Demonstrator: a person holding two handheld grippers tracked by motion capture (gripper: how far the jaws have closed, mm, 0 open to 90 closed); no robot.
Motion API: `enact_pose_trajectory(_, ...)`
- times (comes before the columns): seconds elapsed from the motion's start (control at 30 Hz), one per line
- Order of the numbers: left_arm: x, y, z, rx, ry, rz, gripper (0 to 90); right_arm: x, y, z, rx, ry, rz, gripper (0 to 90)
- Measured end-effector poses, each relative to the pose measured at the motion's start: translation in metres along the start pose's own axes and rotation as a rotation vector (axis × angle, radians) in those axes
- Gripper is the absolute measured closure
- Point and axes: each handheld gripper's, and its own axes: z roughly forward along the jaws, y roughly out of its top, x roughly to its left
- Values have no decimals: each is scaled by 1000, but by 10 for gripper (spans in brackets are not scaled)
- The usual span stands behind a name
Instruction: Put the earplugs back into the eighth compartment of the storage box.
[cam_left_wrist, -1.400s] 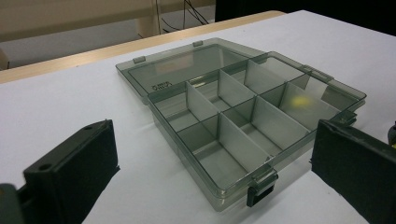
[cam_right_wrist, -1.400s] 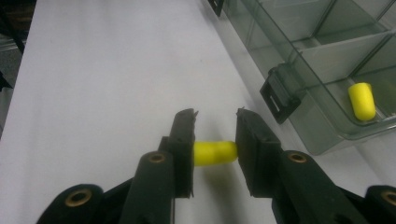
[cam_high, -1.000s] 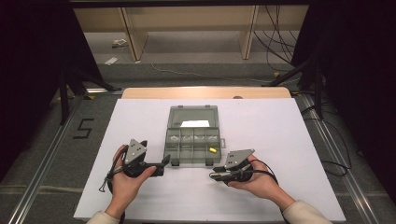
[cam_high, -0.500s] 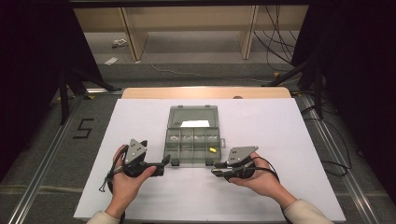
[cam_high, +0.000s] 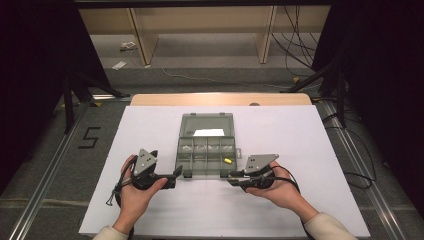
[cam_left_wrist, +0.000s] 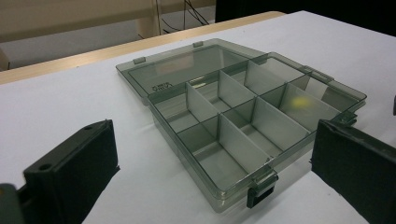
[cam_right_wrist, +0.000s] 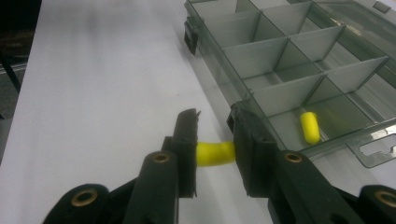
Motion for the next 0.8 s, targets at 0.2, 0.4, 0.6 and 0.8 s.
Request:
enact_pose_trajectory(0.2,0,0,0,-1,-1,0,3,-1,2,0,-7,-5,-1,718)
enact_pose_trajectory(0.4,0,0,0,-1,-1,0,3,-2,4,-1,-14,-8,1,720)
enact_pose_trajectory(0.6,0,0,0,-2,-1,0,3,-3,6,-2,-19,-14,2,721)
enact_pose_trajectory(0.8,0,0,0,-2,-1,-1,2,-5,7,-3,-26,-21,4,721)
